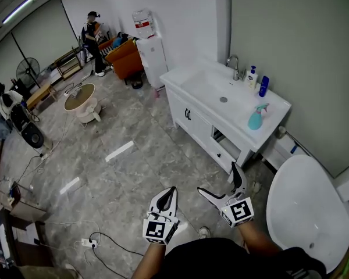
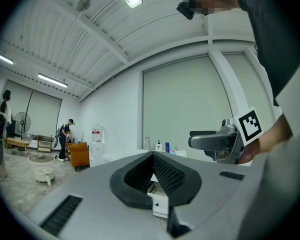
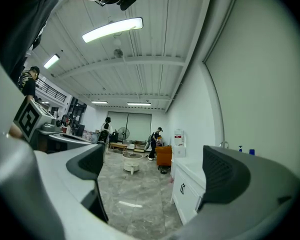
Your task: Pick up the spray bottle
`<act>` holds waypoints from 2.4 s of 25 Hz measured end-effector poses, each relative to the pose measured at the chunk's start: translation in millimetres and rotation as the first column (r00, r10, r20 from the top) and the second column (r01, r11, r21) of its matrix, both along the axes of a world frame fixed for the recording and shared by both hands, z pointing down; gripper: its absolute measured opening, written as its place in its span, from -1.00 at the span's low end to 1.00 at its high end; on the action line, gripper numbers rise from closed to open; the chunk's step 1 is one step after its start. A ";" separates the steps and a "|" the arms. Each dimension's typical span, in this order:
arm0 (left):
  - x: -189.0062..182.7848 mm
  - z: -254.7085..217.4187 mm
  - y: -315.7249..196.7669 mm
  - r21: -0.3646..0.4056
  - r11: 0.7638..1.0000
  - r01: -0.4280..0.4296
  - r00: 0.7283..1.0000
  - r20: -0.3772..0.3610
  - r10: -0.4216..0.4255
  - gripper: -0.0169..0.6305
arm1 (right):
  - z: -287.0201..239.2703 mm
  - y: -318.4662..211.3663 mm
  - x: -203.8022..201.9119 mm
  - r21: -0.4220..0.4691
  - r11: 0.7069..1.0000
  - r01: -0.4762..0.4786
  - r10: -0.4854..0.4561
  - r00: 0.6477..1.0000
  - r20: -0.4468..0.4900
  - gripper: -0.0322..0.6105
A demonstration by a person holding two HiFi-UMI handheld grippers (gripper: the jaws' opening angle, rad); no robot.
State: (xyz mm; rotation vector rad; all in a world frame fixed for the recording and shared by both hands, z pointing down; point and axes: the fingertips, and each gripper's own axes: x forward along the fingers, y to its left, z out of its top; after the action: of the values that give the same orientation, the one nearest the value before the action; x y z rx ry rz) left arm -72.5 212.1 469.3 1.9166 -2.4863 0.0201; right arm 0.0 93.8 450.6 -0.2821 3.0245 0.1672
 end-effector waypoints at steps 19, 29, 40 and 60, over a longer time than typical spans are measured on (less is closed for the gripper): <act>-84.4 17.2 -118.9 0.007 0.997 -0.072 0.997 -0.028 0.073 -0.96 | 26.0 -113.2 -83.3 -0.003 0.997 -0.078 0.078 0.996 -0.043 0.94; -164.7 11.6 -188.9 -0.011 0.990 -0.144 0.989 -0.021 0.144 -0.96 | 26.2 -193.9 -150.6 -0.025 0.985 -0.172 0.170 0.983 -0.064 0.94; -202.1 16.9 -252.7 -0.001 0.956 -0.292 0.956 -0.037 0.292 -0.96 | 35.1 -239.0 -176.9 -0.029 0.955 -0.294 0.290 0.952 -0.094 0.94; -153.4 22.6 -366.7 0.001 0.838 -0.545 0.838 -0.047 0.544 -0.96 | 41.6 -316.6 -115.4 -0.027 0.853 -0.521 0.515 0.849 -0.119 0.94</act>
State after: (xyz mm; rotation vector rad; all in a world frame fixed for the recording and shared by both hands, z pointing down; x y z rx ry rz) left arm -225.8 -154.5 491.9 2.5120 -1.8152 -0.0071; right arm -115.4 -222.8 492.2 -1.1330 2.9771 0.1339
